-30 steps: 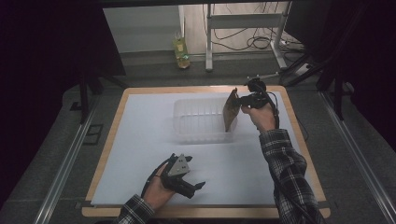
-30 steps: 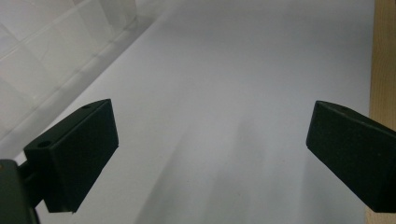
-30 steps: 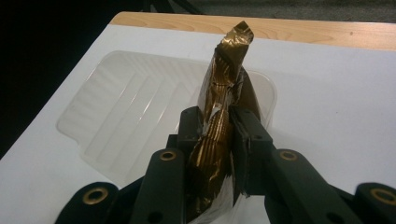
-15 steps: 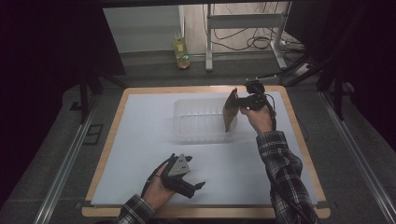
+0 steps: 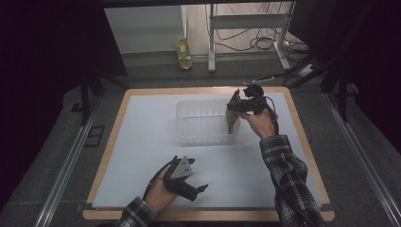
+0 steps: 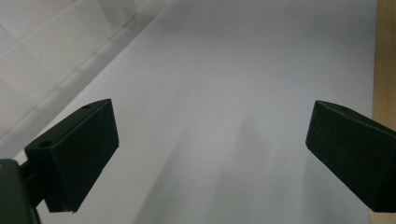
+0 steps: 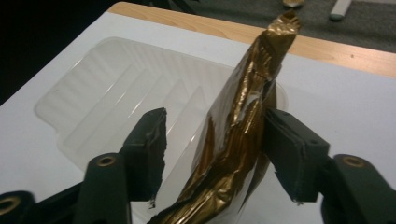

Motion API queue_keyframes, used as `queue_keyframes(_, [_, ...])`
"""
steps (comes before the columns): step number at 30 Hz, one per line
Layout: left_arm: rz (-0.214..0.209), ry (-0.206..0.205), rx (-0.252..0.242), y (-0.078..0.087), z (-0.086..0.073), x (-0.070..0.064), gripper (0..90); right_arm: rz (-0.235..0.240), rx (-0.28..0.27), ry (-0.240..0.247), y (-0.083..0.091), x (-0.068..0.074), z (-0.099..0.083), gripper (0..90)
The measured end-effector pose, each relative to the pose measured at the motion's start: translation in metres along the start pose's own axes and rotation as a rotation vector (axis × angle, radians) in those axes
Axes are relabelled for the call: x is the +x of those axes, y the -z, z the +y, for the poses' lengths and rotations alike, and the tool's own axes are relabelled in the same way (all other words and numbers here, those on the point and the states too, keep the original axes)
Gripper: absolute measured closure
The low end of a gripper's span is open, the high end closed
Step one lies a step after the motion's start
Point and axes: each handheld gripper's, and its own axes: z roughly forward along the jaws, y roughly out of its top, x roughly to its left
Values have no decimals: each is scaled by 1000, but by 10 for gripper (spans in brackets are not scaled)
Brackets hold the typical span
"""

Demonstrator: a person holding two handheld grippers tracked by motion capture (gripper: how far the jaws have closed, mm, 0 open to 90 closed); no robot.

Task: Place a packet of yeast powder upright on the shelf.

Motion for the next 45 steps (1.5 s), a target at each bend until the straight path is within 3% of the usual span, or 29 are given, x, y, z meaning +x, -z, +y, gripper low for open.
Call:
queue_keyframes(11, [7,-7,9,-1,-1,0,24,4,-8,69,7,8,-6,248])
queue_keyframes(15, [-10,-8,6,0,-1,1,23,4,-15,91,12,10,-9,221])
queue_keyframes(23, [-40,25,-16,4,0,5,29,10,-29,131,18,13,-17,205])
queue_keyframes(30, [-48,16,0,-1,-3,4,10,9,-33,152,23,16,-23,190])
queue_keyframes(39, [-70,70,-11,-2,-5,7,0,-2,-33,185,31,22,-33,169])
queue_keyframes(45, [-72,71,-7,-2,-5,7,0,0,-42,192,35,24,-42,152])
